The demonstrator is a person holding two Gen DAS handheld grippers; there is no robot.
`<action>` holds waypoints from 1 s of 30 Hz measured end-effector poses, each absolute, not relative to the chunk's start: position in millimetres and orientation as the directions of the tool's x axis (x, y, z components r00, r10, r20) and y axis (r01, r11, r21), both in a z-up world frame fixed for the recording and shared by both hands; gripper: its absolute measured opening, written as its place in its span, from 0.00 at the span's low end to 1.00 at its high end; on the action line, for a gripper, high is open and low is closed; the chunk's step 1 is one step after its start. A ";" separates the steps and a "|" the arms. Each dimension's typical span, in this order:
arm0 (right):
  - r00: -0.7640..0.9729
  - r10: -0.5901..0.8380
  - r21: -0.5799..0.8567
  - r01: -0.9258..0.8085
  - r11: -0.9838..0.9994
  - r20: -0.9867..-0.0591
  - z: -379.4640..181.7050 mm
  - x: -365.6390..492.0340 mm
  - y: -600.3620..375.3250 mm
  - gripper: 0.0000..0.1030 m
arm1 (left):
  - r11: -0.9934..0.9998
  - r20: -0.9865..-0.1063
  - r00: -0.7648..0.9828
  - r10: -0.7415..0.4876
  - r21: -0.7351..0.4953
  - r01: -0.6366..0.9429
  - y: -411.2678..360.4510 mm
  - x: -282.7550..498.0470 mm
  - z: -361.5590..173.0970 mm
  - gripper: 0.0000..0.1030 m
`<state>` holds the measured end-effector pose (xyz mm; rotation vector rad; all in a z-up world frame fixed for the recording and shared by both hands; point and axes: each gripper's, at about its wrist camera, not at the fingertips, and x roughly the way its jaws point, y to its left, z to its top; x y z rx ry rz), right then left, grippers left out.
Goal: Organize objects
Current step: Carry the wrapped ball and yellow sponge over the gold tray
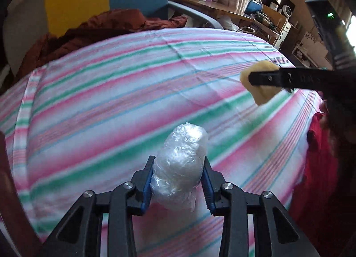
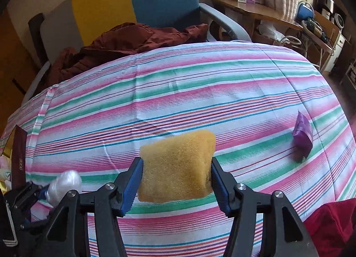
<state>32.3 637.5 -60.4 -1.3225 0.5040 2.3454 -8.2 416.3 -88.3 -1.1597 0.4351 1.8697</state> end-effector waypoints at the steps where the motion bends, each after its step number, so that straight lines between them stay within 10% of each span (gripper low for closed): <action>1: -0.473 0.163 0.110 -0.498 -0.860 -0.866 -60.2 31.5 634.8 0.58 | -0.565 -0.853 -0.185 0.488 -0.147 -0.812 412.2 -6.3 -89.4 0.44; 14: -0.463 0.169 0.090 -0.487 -0.869 -0.870 -61.0 31.5 630.0 0.58 | -0.545 -0.839 -0.244 0.486 -0.073 -0.835 414.2 -9.1 -81.8 0.65; 17: -0.465 0.160 0.095 -0.477 -0.874 -0.871 -61.7 30.4 628.5 0.58 | -0.535 -0.861 -0.234 0.451 -0.051 -0.843 424.0 -9.4 -94.9 0.35; 30: -0.494 0.045 0.113 -0.285 -0.952 -0.868 -63.2 13.9 586.4 0.58 | -0.565 -0.839 -0.289 0.461 -0.026 -0.825 391.6 8.8 -87.8 0.35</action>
